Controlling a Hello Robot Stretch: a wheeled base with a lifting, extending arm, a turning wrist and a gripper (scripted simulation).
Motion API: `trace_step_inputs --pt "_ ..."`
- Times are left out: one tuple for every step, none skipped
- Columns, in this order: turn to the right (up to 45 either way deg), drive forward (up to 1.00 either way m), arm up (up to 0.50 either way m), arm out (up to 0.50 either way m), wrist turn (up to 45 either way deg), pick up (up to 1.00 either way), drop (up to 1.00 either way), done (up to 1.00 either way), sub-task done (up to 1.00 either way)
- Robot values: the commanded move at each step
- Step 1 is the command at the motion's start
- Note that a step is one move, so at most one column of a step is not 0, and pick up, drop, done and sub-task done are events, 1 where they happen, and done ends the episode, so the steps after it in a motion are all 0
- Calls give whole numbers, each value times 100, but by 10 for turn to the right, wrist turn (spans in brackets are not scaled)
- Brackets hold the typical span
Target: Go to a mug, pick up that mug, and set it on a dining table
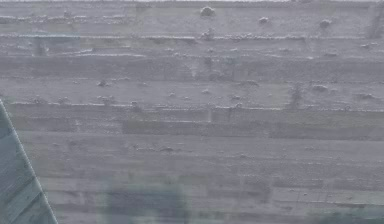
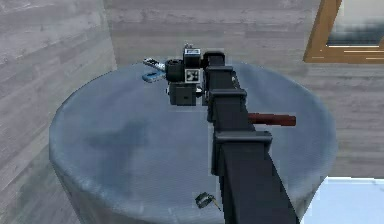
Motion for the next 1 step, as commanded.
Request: trace_step_inputs --pt "0 0 0 0 0 0 0 100 0"
